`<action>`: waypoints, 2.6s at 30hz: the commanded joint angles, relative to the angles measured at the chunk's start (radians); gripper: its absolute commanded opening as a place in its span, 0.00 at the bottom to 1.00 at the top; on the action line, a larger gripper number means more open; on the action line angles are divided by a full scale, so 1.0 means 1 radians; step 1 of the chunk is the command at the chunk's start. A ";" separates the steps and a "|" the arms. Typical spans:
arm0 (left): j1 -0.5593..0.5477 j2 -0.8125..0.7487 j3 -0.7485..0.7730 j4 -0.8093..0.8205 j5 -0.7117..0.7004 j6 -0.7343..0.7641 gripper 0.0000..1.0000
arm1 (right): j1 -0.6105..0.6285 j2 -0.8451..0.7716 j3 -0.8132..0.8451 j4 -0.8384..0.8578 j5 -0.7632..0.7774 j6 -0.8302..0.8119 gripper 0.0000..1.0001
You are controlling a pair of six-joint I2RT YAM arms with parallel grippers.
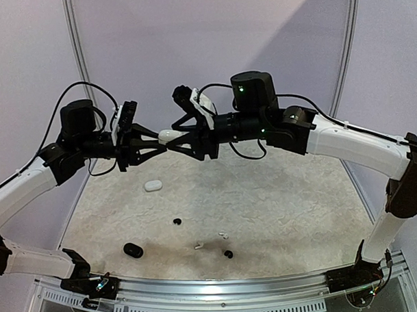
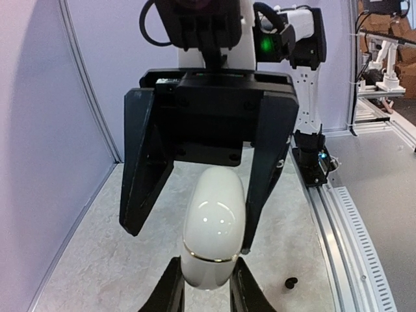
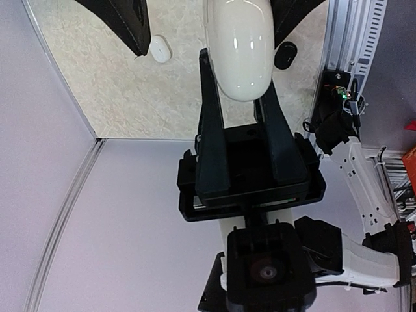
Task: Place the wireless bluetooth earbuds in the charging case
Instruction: Pass from the right arm to the left, then open the charging case, then adjust the right earbud at the center of the board.
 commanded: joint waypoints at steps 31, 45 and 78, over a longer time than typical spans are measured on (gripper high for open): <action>-0.021 -0.064 -0.019 -0.294 -0.043 0.476 0.00 | -0.016 0.024 0.034 -0.045 0.057 0.101 0.56; -0.017 -0.059 -0.048 -0.225 0.005 0.268 0.00 | -0.044 0.050 0.065 -0.092 0.043 0.154 0.57; 0.005 -0.066 -0.278 0.149 -0.238 -0.208 0.00 | -0.087 -0.080 -0.142 -0.486 0.634 0.912 0.54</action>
